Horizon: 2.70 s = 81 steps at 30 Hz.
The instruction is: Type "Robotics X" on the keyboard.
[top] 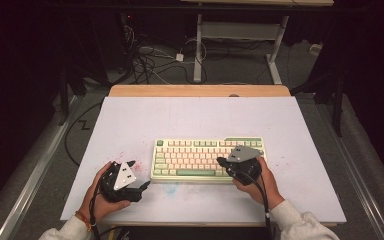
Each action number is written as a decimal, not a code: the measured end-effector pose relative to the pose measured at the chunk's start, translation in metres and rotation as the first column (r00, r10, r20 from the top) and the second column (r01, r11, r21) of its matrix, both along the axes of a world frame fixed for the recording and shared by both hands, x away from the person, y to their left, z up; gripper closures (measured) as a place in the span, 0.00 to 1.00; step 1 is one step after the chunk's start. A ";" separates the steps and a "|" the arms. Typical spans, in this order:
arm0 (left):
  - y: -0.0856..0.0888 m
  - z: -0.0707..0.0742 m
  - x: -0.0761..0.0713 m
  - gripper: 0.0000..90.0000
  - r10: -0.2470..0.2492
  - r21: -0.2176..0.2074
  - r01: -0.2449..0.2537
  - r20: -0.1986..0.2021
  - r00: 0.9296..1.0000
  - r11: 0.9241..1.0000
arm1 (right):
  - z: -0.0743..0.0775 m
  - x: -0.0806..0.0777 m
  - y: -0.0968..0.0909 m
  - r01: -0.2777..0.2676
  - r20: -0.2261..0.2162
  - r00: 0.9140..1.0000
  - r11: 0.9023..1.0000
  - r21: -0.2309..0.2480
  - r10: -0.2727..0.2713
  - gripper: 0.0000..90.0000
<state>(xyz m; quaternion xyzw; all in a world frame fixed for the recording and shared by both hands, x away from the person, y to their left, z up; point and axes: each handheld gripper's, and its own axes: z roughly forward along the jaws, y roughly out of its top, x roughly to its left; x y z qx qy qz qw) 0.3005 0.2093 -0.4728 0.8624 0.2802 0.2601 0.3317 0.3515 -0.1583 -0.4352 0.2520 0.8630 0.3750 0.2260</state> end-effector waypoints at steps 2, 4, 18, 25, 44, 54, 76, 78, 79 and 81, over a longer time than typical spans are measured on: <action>0.000 -0.001 -0.001 0.20 -0.001 -0.002 0.001 -0.007 1.000 1.000 | -0.002 0.006 0.006 -0.003 0.001 1.000 1.000 -0.012 0.003 1.00; 0.000 -0.002 -0.002 0.20 -0.003 0.006 0.003 -0.008 1.000 1.000 | -0.004 0.013 0.011 0.001 -0.002 1.000 1.000 -0.027 -0.001 1.00; -0.002 -0.004 -0.001 0.20 -0.017 0.014 0.017 -0.019 1.000 1.000 | -0.013 0.039 0.029 0.011 -0.035 0.999 0.998 -0.054 -0.013 1.00; -0.002 -0.004 -0.001 0.20 -0.019 0.018 0.019 -0.020 1.000 1.000 | -0.015 0.043 0.038 0.005 -0.031 0.999 0.997 -0.073 -0.007 1.00; -0.002 -0.005 0.000 0.20 -0.014 0.031 0.015 -0.029 0.999 0.999 | -0.006 0.037 0.031 0.008 -0.020 1.000 1.000 -0.024 -0.009 0.94; -0.003 -0.006 0.001 0.20 -0.013 0.032 0.015 -0.037 0.999 0.999 | 0.002 0.032 0.024 0.018 0.018 1.000 1.000 0.024 -0.018 0.78; -0.001 -0.006 0.001 0.21 0.002 0.026 -0.001 -0.041 0.999 1.000 | 0.016 0.014 0.013 0.063 0.120 0.990 0.995 0.083 -0.072 0.25; -0.001 -0.006 0.001 0.21 -0.002 0.025 0.003 -0.040 0.999 1.000 | 0.018 0.011 0.011 0.067 0.129 0.989 0.994 0.086 -0.077 0.25; -0.001 -0.006 0.001 0.21 -0.003 0.024 0.004 -0.040 0.999 1.000 | 0.019 0.010 0.009 0.069 0.133 0.988 0.993 0.093 -0.081 0.25; -0.001 -0.006 0.002 0.21 -0.005 0.026 0.006 -0.039 0.999 1.000 | 0.021 0.007 0.006 0.068 0.141 0.987 0.993 0.098 -0.081 0.26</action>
